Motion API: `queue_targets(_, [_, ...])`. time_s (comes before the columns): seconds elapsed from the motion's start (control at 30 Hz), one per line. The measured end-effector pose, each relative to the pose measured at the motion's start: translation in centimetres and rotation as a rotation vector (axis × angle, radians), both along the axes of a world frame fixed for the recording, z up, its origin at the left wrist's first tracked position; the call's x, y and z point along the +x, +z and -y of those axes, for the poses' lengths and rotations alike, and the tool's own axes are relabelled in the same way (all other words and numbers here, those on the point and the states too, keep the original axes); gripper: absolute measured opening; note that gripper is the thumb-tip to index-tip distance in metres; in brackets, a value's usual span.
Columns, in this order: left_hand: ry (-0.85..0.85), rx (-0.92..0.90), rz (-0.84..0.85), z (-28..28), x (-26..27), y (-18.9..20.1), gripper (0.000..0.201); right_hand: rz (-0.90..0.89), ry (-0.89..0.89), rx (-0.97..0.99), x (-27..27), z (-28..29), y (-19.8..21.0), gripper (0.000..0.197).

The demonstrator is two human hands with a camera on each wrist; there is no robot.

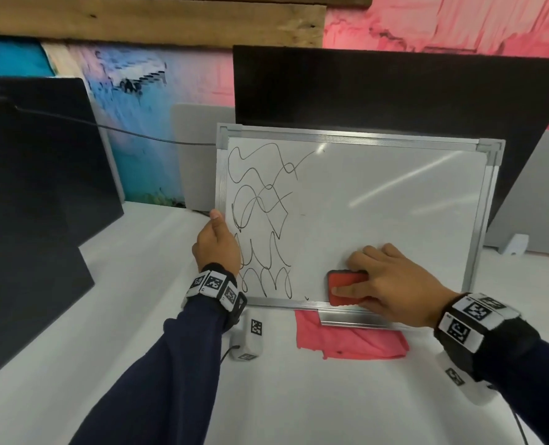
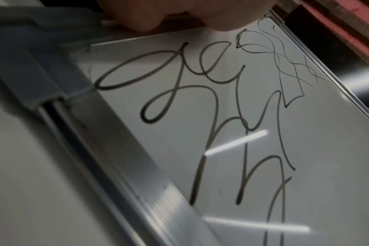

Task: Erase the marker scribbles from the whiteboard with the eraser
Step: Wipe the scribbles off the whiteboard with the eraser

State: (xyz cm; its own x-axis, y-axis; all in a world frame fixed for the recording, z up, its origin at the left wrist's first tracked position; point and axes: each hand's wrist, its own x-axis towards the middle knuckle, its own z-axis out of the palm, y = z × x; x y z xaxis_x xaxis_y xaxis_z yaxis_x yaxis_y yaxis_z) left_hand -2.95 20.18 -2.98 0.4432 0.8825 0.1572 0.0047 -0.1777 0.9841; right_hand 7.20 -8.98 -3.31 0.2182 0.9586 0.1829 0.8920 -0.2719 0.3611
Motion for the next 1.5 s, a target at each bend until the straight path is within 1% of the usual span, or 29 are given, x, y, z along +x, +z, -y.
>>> queue_targets(0.1, [-0.006,0.001,-0.009,0.1,0.0,0.0,0.064,-0.032,-0.008,0.016,-0.9,-1.3,-0.5,0.04])
queue_targets(0.2, [-0.001,0.013,-0.023,0.2,-0.2,0.0,0.066,-0.037,0.019,0.018,-2.0,-3.9,-0.9,0.037])
queue_targets(0.3, [-0.006,0.01,-0.036,0.1,-0.2,0.1,0.066,-0.04,0.064,0.035,-3.0,-6.8,-0.9,0.039])
queue_targets(0.37, [-0.012,0.015,-0.034,0.1,-0.2,0.2,0.067,-0.049,0.075,0.043,-3.4,-7.7,-0.9,0.04])
queue_targets(0.43, [-0.011,0.018,-0.023,0.0,-0.3,0.1,0.066,-0.052,0.069,0.036,-3.3,-7.3,-0.8,0.042])
queue_targets(0.57, [-0.017,0.016,-0.002,0.0,-0.3,0.0,0.063,-0.048,0.021,0.037,-2.3,-3.6,-1.0,0.044])
queue_targets(0.63, [-0.015,0.005,0.009,0.0,-0.3,0.1,0.062,-0.025,0.022,0.044,-2.0,-2.8,-1.0,0.043])
queue_targets(0.7, [-0.022,-0.001,0.006,0.2,-0.4,0.3,0.056,-0.009,0.035,0.042,-2.2,-3.6,-0.8,0.041])
queue_targets(0.77, [-0.028,-0.004,-0.001,0.2,-0.5,0.4,0.049,-0.002,0.065,0.043,-2.7,-5.7,-0.9,0.041])
queue_targets(0.83, [-0.032,0.005,-0.014,0.3,-0.6,0.6,0.05,-0.009,0.096,0.056,-3.0,-7.5,-1.2,0.04])
queue_targets(0.93, [-0.022,0.019,-0.027,0.4,-0.8,0.9,0.047,0.018,0.111,0.068,-3.0,-8.8,-0.8,0.042])
queue_targets(1.03, [-0.031,0.02,-0.028,0.8,-1.0,1.3,0.043,0.055,0.038,0.203,-2.2,-9.1,2.2,0.045])
queue_targets(1.13, [-0.02,0.016,-0.001,0.4,-0.8,0.7,0.048,0.045,-0.15,0.476,-0.9,-9.4,6.3,0.051])
queue_targets(1.2, [-0.014,0.026,0.007,0.1,-0.5,0.2,0.055,0.021,-0.253,0.611,-0.1,-9.5,7.7,0.057])
queue_targets(1.23, [-0.015,0.027,0.006,0.0,-0.3,0.1,0.056,0.014,-0.266,0.639,-0.1,-9.7,7.7,0.059])
queue_targets(1.27, [-0.018,0.029,0.001,-0.1,-0.2,0.0,0.055,0.013,-0.239,0.63,-0.4,-9.9,7.2,0.059])
queue_targets(1.3, [-0.021,0.029,0.0,-0.1,-0.2,0.0,0.056,0.025,-0.176,0.57,-0.8,-10.0,6.3,0.057])
queue_targets(1.4, [-0.017,0.044,0.009,-0.1,-0.5,0.0,0.063,0.109,0.087,0.187,-2.2,-9.7,2.4,0.048])
queue_targets(1.43, [-0.016,0.041,0.011,0.0,-0.7,0.1,0.063,0.126,0.129,0.09,-2.2,-9.4,1.9,0.048])
queue_targets(1.47, [-0.016,0.037,0.015,0.0,-0.8,0.2,0.062,0.132,0.146,0.056,-2.0,-9.2,2.1,0.048])
queue_targets(1.5, [-0.019,0.035,0.02,0.1,-0.8,0.1,0.062,0.135,0.137,0.087,-1.5,-9.2,2.8,0.05])
